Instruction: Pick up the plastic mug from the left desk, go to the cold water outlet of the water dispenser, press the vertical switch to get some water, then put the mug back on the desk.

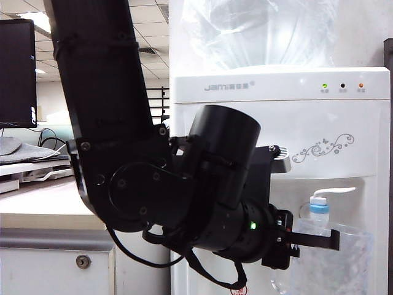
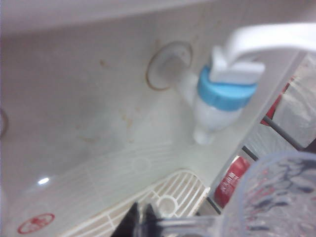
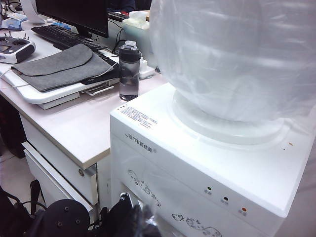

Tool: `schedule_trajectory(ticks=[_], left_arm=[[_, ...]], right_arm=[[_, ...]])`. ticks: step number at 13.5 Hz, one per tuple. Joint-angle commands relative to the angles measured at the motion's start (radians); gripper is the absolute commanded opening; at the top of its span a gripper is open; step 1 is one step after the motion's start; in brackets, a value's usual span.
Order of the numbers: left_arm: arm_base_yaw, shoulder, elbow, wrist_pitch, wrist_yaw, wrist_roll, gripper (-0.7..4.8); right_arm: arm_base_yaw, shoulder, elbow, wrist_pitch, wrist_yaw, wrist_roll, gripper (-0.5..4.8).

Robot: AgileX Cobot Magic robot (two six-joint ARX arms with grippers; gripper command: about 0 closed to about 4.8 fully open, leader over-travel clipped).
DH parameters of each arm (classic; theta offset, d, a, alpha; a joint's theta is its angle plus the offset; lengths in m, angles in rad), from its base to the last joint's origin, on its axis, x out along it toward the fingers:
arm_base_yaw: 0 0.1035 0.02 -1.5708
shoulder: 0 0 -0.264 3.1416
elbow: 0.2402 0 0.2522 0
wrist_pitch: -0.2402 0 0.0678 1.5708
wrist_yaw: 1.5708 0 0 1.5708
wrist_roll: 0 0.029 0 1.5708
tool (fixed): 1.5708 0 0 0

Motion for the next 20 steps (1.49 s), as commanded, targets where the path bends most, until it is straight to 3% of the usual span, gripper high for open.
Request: schedule_trajectory(ticks=[1,20], left_arm=[[-0.002,-0.002,0.005,0.027,-0.001,-0.035,-0.06],[-0.002,-0.002,0.005,0.023,-0.002,-0.035,-0.06]], right_arm=[[0.0,0.001,0.003,0.018,-0.002,-0.002,-0.01],[0.0,-0.006,0.003,0.078,0.01,-0.002,-0.01]])
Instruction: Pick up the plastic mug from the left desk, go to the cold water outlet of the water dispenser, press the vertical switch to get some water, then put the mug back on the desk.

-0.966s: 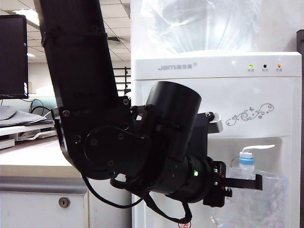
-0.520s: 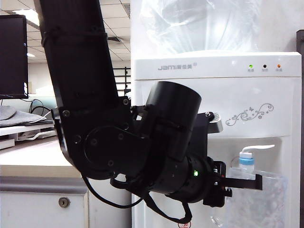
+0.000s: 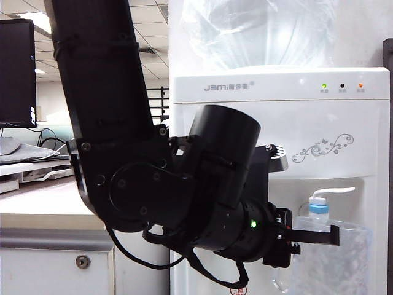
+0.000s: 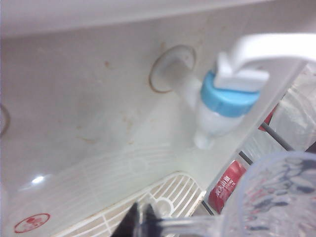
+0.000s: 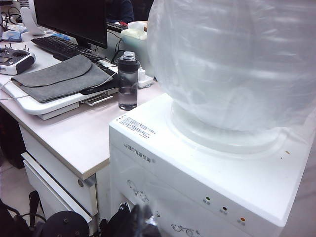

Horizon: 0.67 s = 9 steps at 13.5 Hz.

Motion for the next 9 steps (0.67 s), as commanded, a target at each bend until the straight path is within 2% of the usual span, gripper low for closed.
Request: schedule_trajectory(ticks=[1,9], left_arm=[[-0.002,-0.002,0.003,0.018,-0.001,-0.002,-0.06],[-0.003,-0.002,0.003,0.02,0.01,0.001,-0.06]], right_arm=[[0.0,-0.006,0.003,0.038,0.005,-0.002,-0.01],[0.001,-0.006,0.003,-0.029,0.005,-0.002,-0.01]])
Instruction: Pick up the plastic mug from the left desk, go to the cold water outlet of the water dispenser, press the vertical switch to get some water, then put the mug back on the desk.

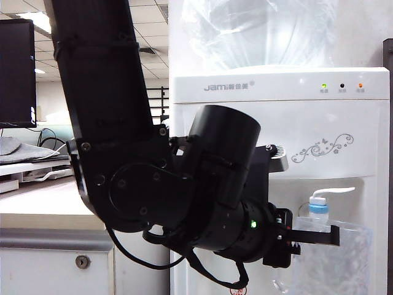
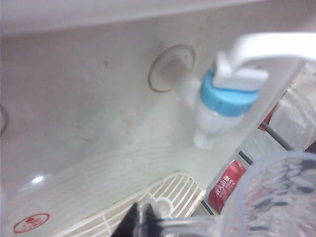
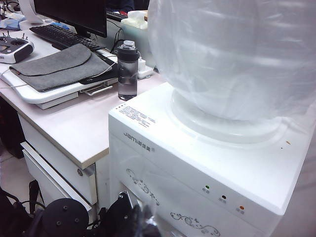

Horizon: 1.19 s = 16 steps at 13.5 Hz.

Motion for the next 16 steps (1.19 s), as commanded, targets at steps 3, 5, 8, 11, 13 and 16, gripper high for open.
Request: schedule_trajectory(ticks=[3,5,8,11,13,16], left_arm=[[-0.003,-0.002,0.004,0.019,0.009,0.007,-0.06],[-0.003,-0.002,0.004,0.018,0.012,0.046,-0.06],[-0.009,0.011,0.003,0.024,-0.056,0.048,-0.06],[-0.01,0.039,0.003,0.026,-0.128,0.054,-0.06],[-0.01,0.048,0.003,0.022,-0.13,0.054,-0.06],[-0.017,0.066,0.014,0.012,-0.13,0.055,-0.06]], right_arm=[[0.0,0.0,0.002,0.015,0.005,-0.002,-0.01],[0.0,0.0,0.002,0.016,0.005,-0.002,-0.01],[0.0,0.0,0.002,0.016,0.005,-0.002,-0.01],[0.0,0.0,0.002,0.016,0.005,-0.002,-0.01],[0.001,0.0,0.002,0.015,0.005,-0.002,-0.01],[0.0,0.0,0.002,0.015,0.005,-0.002,-0.01]])
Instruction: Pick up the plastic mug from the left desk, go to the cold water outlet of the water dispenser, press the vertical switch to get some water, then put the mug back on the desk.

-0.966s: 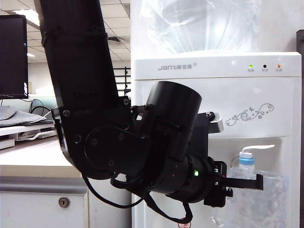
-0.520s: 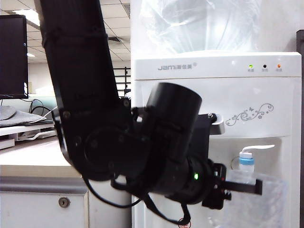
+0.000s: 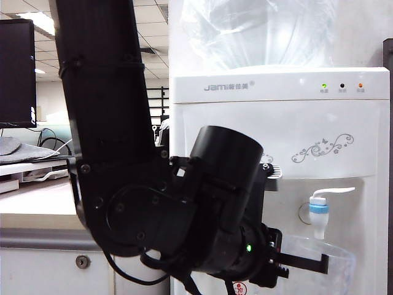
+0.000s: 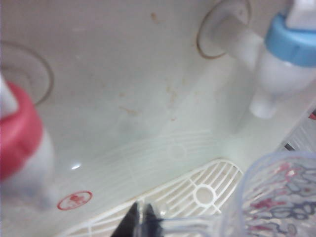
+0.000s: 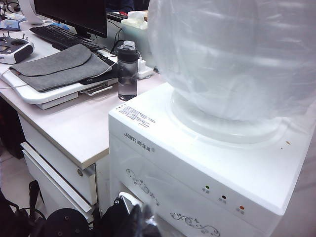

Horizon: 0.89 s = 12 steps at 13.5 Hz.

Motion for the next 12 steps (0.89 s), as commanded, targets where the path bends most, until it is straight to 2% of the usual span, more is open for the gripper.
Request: schedule_trajectory(ticks=[1,7,12], left_arm=[[-0.006,0.026,0.029,0.005,-0.004,0.008,-0.06],[-0.006,0.111,0.174,-0.02,-0.043,0.003,-0.06],[-0.006,0.116,0.184,-0.031,-0.055,-0.05,-0.06]], right_arm=[[0.0,0.001,0.002,0.015,0.005,-0.002,-0.01],[0.0,0.001,0.002,0.015,0.005,-0.002,-0.01],[0.0,0.001,0.002,-0.012,0.005,-0.002,-0.01]])
